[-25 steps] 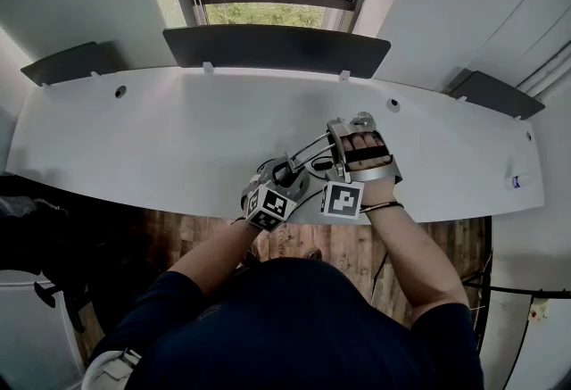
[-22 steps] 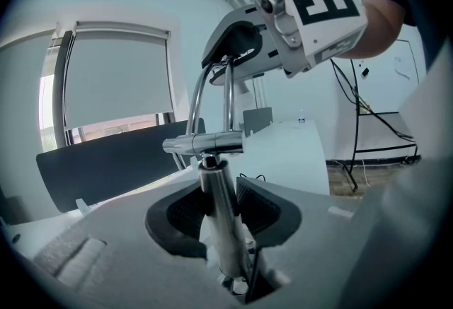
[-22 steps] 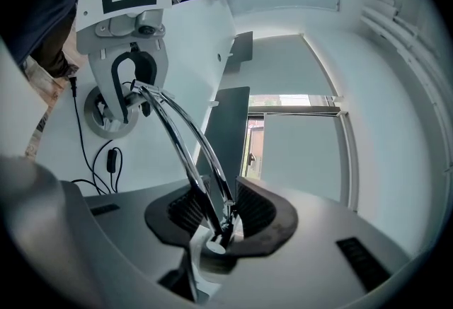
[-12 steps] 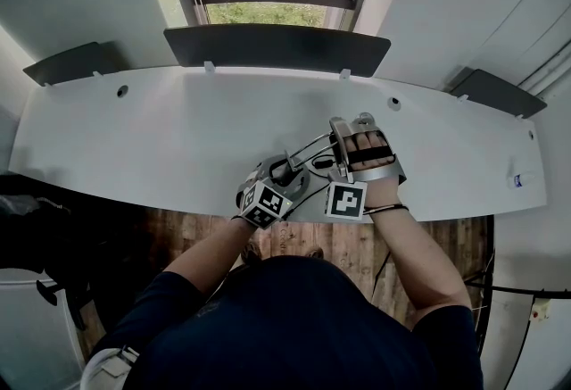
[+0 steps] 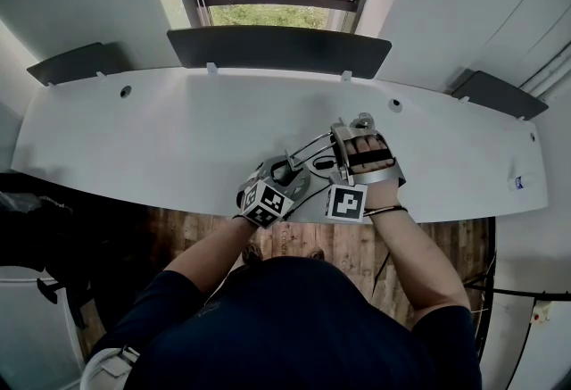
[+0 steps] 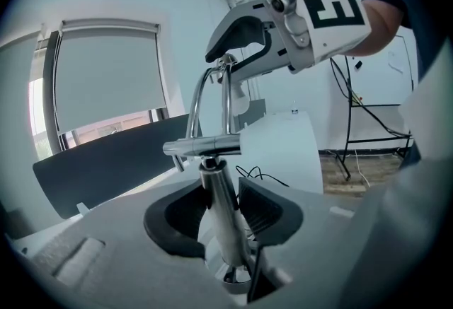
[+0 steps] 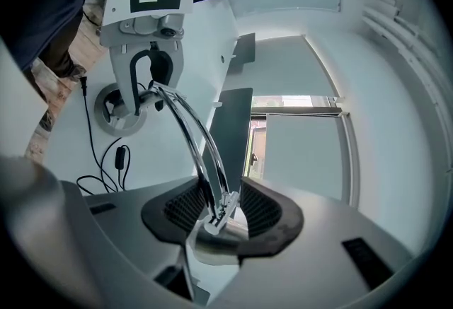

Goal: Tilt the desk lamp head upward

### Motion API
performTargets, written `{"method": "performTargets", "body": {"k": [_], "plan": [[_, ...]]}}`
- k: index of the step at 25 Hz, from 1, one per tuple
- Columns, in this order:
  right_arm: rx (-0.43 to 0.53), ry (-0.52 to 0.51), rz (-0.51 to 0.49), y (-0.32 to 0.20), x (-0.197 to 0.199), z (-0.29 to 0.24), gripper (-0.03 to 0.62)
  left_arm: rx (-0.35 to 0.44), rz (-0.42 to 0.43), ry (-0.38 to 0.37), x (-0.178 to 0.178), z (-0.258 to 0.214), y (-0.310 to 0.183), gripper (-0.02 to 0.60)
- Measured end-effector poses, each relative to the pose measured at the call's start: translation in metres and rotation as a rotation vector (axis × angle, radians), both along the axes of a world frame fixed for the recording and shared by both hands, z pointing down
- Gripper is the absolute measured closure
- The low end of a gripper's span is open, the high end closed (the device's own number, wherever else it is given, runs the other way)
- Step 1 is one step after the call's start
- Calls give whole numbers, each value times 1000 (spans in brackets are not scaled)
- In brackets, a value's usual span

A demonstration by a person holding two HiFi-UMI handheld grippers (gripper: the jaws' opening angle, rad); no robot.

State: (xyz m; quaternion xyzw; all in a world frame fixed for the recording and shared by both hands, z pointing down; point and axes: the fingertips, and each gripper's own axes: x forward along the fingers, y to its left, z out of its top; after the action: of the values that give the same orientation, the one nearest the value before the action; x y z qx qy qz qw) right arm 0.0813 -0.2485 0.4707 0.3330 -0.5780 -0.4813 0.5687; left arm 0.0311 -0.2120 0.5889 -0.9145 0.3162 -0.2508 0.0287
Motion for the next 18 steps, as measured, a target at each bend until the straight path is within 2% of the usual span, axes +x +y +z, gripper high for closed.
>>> {"method": "performTargets", "body": {"k": [5, 9, 15, 18], "plan": [[2, -5, -12, 1, -1, -2, 430, -10, -3, -1, -1, 4, 1, 436], [33, -24, -39, 6, -9, -15, 471, -36, -8, -15, 1, 4, 1, 445], [24, -3, -38, 6, -12, -17, 456, -39, -4, -24, 1, 4, 1, 445], [31, 23, -49, 6, -14, -20, 415, -37, 13, -37, 2, 4, 2, 443]]}}
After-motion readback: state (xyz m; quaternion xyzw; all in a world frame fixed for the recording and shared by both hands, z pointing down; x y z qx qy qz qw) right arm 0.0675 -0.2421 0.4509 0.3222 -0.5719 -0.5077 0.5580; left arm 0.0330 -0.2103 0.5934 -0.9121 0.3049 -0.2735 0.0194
